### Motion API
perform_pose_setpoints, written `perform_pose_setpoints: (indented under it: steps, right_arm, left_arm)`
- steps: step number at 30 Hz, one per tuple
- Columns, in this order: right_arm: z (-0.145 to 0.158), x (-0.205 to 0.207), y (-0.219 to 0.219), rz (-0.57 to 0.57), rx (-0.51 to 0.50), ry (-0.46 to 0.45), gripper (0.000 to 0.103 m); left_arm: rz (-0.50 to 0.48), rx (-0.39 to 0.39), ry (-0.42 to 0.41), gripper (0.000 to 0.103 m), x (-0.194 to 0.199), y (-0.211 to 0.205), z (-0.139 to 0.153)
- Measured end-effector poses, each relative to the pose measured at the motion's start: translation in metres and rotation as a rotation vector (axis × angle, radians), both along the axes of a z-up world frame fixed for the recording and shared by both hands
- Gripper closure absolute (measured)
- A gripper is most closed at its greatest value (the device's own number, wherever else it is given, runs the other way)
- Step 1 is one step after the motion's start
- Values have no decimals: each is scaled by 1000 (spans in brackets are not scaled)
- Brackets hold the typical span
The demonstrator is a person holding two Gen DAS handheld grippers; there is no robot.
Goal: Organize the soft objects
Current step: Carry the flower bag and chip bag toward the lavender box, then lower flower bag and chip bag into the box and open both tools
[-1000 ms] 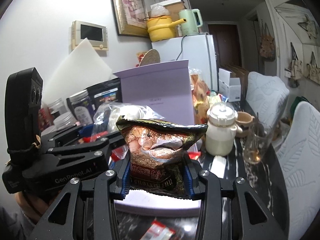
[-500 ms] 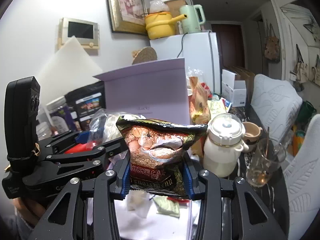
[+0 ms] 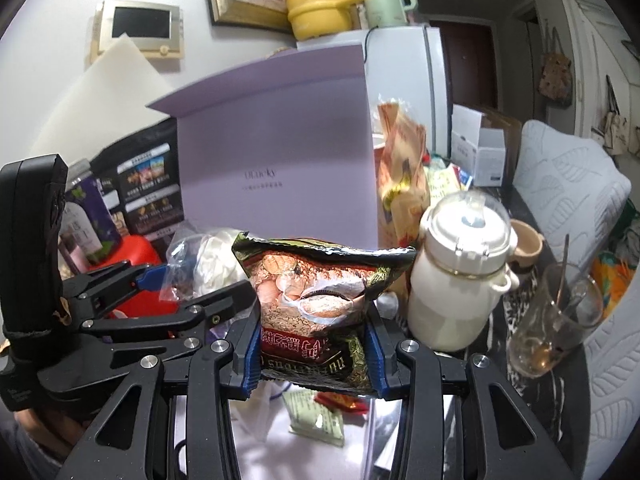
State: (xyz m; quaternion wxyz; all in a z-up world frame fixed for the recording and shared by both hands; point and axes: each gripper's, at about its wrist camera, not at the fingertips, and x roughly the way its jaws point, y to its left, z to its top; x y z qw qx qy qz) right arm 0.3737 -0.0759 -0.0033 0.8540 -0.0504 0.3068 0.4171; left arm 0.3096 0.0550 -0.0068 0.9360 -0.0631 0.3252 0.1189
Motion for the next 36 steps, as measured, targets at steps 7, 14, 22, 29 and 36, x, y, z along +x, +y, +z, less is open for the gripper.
perform_pose_setpoints:
  steps: [7, 14, 22, 29, 36]
  right_arm:
    - [-18, 13, 5, 9, -52, 70, 61]
    - [-36, 22, 11, 0, -102, 115, 61]
    - [-56, 21, 19, 15, -149, 147, 61]
    - [-67, 23, 25, 8, -180, 155, 61]
    - [-70, 23, 27, -5, -191, 152, 59]
  left_arm:
    - [24, -21, 100, 45, 15, 4, -25]
    - [36, -30, 167, 45, 26, 6, -45]
    - [69, -33, 218, 45, 38, 15, -64]
    - [87, -69, 268, 41, 53, 19, -79]
    - [102, -91, 305, 30, 59, 23, -85]
